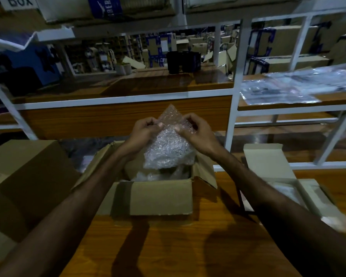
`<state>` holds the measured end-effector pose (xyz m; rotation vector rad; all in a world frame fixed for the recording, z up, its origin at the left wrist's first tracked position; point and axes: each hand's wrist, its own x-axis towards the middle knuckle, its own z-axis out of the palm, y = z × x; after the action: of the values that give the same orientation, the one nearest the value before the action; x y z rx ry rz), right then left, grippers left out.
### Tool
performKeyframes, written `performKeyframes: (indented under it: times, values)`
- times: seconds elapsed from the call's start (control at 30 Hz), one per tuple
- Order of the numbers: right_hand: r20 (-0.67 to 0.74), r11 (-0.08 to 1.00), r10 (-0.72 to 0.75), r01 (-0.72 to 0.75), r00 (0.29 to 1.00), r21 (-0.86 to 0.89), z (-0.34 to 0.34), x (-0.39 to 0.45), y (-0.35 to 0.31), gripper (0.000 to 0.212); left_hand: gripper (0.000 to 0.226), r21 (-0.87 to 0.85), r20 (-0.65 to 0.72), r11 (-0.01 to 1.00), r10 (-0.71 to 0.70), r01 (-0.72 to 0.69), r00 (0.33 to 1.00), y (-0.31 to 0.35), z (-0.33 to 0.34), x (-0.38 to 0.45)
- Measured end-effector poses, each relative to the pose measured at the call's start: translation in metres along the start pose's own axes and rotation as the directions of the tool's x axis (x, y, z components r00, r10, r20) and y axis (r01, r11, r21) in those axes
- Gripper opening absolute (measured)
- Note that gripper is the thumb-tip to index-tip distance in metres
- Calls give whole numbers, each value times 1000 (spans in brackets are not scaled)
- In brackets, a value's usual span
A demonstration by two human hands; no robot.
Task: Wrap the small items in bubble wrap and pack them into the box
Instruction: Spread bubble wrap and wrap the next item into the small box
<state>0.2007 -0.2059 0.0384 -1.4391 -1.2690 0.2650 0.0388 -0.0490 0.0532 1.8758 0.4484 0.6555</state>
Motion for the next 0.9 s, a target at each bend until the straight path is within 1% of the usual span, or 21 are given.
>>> performKeyframes:
  times: [0.07, 0.17, 0.27, 0.37, 0.47, 0.53, 0.57, 0.63, 0.7, 0.77, 0.83, 0.9]
  values:
    - [-15, 999, 21, -22, 1000, -48, -10, -6, 0, 21, 16, -44, 19, 999, -17, 18, 1000, 2, 8, -1]
    - [-96, 994, 66, -73, 993, -80, -25, -18, 2, 25, 16, -91, 19, 994, -66, 67, 998, 6, 28, -2]
    - [-159, 998, 61, -61, 985, 5, -39, -34, 0, 24, 15, -131, 31, 987, -94, 97, 995, 13, 48, -3]
    - [-191, 996, 34, -17, 981, 90, -53, -50, -5, 28, 15, -199, 50, 977, -73, 82, 996, 27, 73, -6]
    - [-198, 980, 91, -52, 976, 193, -67, -68, -9, 28, 17, -273, 12, 959, -76, 77, 997, 41, 100, -10]
    - [-161, 966, 134, -93, 978, 242, -78, -83, -9, 25, 18, -291, -41, 954, -85, 69, 996, 49, 116, -13]
    - [-121, 957, 160, -124, 980, 263, -87, -90, -9, 27, 19, -299, -70, 952, -96, 71, 993, 53, 124, -14]
    - [10, 940, 207, -202, 978, 276, -108, -105, -6, 34, 21, -323, -125, 943, -127, 81, 984, 60, 142, -16]
    - [167, 912, 232, -274, 958, 305, -129, -124, -4, 33, 23, -315, -162, 945, -145, 88, 976, 67, 161, -19]
    - [268, 861, 244, -335, 932, 382, -147, -143, 0, 31, 26, -298, -198, 950, -162, 98, 967, 72, 179, -19]
    - [269, 842, 260, -354, 927, 407, -164, -160, 7, 31, 24, -294, -243, 950, -184, 109, 952, 77, 198, -21]
    - [227, 853, 303, -370, 926, 368, -184, -177, 15, 30, 21, -276, -292, 954, -196, 114, 936, 81, 218, -26]
